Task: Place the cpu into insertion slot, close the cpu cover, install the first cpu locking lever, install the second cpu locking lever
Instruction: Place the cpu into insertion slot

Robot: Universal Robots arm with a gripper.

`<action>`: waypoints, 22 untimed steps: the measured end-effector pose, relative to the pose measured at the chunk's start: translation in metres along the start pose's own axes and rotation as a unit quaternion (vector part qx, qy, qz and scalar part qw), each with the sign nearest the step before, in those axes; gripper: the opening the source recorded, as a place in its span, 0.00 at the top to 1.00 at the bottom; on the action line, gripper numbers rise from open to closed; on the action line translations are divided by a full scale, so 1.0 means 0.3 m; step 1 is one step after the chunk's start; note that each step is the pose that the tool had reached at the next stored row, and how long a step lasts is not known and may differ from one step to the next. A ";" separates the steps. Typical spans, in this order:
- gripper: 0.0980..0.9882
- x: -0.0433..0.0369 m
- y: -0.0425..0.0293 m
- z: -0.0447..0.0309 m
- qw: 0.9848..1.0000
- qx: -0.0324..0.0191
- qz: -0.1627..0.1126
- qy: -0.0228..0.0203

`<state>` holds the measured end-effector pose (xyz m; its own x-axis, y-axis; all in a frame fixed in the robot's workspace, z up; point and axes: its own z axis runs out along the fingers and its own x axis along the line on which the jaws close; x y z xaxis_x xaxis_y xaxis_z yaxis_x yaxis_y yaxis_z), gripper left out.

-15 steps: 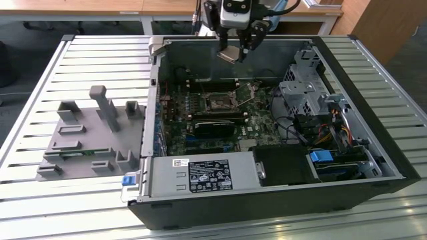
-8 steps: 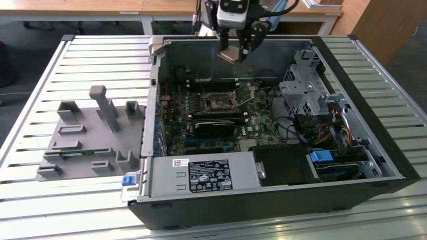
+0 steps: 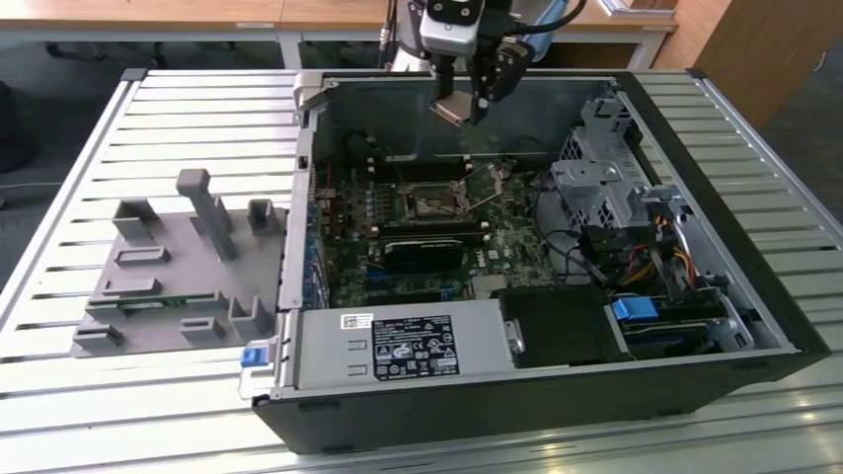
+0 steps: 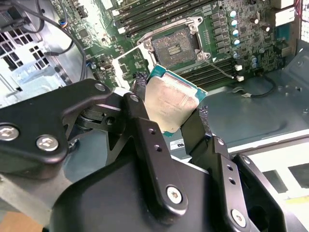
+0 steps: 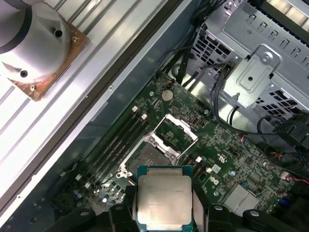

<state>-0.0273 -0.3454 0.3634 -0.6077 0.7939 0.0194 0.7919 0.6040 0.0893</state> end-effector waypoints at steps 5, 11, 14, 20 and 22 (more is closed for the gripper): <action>0.50 0.000 0.000 0.000 1.000 0.000 0.021 -0.002; 0.50 0.000 0.000 0.001 0.999 -0.001 0.047 -0.004; 0.50 0.000 0.000 0.001 0.998 -0.001 0.061 -0.006; 0.50 0.000 0.000 0.002 0.996 -0.002 0.088 -0.008; 0.50 0.000 0.000 0.002 0.995 -0.002 0.097 -0.009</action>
<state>-0.0273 -0.3454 0.3627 -0.4424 0.8966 0.0193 0.8939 0.4392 0.0893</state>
